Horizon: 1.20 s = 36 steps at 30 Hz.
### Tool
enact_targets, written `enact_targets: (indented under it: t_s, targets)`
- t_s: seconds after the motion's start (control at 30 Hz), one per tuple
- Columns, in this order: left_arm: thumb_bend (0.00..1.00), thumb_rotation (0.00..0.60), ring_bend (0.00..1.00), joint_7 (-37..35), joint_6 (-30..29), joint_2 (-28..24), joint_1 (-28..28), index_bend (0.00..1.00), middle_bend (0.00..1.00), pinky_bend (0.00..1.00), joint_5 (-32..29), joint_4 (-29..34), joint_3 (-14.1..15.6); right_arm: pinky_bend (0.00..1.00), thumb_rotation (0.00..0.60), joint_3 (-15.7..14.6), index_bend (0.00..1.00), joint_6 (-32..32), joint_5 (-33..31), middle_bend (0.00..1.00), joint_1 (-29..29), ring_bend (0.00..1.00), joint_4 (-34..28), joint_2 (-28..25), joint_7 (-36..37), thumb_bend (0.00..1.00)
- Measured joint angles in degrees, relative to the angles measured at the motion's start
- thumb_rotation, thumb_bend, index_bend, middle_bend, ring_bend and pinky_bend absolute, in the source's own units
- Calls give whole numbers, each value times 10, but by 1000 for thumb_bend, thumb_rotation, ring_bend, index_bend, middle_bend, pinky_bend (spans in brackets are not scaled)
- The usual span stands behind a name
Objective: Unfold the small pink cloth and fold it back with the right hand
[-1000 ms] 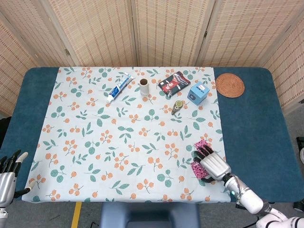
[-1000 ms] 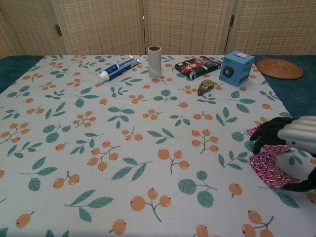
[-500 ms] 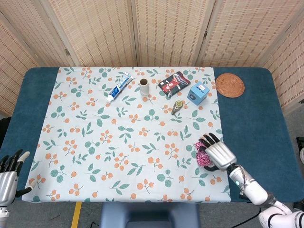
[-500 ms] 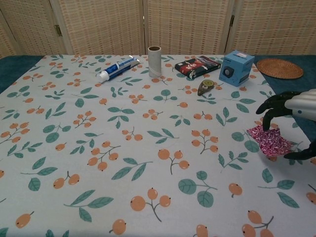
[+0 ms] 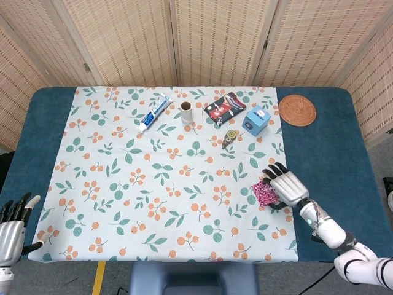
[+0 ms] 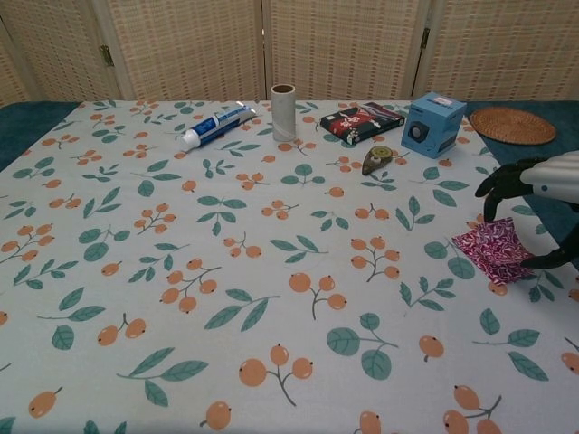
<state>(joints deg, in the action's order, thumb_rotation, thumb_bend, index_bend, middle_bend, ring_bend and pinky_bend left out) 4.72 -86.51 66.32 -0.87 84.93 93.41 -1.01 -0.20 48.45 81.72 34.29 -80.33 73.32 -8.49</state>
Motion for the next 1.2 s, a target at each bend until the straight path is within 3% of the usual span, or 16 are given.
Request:
enact_targets:
  t_s: [0.47, 1.2]
  targets:
    - [290, 600, 143, 4, -1, -2, 1, 145, 78, 0, -3, 4, 0, 0, 459, -7, 200, -12, 13, 140, 11, 0, 22, 17, 15, 267]
    - [293, 600, 144, 0, -2, 0, 0, 145, 78, 0, -3, 0, -2, 0, 459, -8, 140, -4, -2, 138, 4, 0, 16, 10, -2, 267]
